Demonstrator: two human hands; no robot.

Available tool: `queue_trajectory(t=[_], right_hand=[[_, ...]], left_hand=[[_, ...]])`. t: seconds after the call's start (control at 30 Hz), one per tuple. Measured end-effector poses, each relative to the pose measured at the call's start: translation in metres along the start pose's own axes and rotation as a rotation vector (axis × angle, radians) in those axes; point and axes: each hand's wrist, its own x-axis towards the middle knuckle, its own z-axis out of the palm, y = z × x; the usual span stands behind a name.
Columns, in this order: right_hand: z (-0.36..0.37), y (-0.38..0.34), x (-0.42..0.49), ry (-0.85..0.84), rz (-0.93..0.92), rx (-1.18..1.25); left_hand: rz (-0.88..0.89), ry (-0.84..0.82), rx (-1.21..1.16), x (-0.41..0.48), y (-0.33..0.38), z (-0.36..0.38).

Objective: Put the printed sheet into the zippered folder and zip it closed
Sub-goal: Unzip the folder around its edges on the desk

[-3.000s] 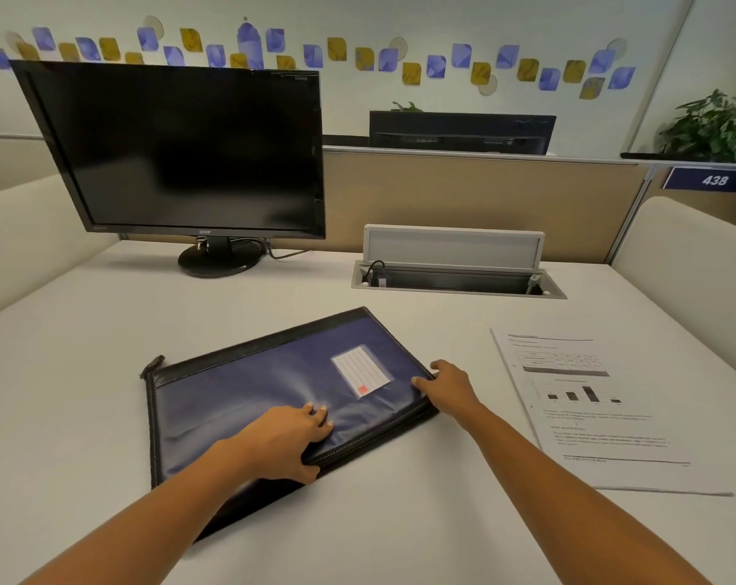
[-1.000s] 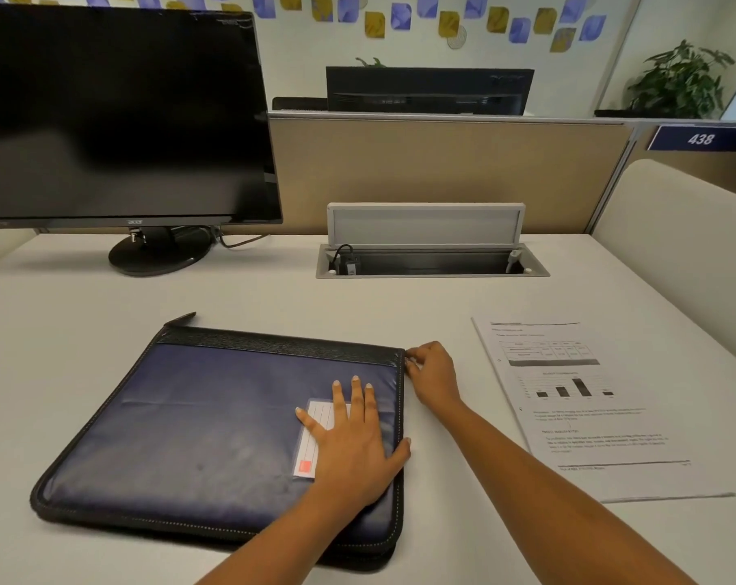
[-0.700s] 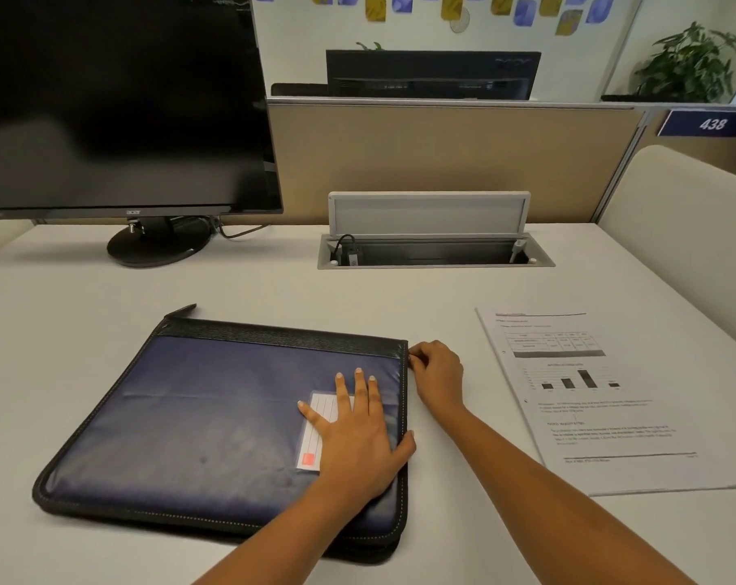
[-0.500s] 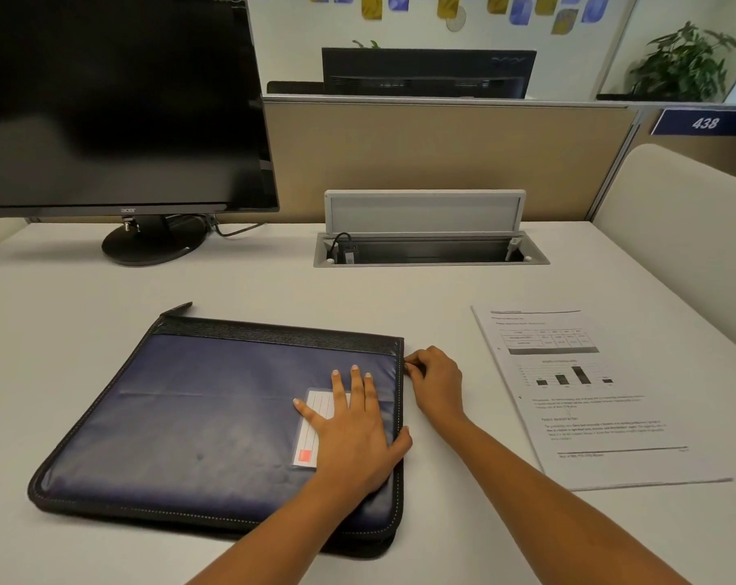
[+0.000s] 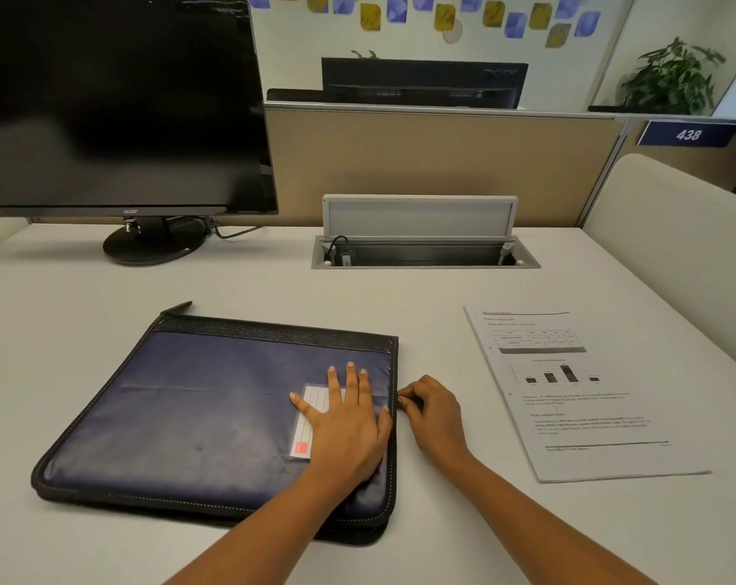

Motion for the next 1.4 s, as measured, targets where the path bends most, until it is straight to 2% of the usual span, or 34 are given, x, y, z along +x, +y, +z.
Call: queue_trajectory(t=[1.13,1.27,1.4], right_hand=[[-0.013,-0.010,-0.080,-0.088,-0.046,0.083],[-0.012,-0.011,-0.078,-0.085,-0.077,0.070],[-0.010,-0.011,-0.071,-0.081,-0.136,0.030]], left_hand=[[0.026,-0.003,0.010,-0.006,-0.005,-0.001],[0.070,-0.031,0.012,-0.008,-0.011,-0.005],[0.189,-0.052,-0.006,-0.014,-0.032,-0.009]])
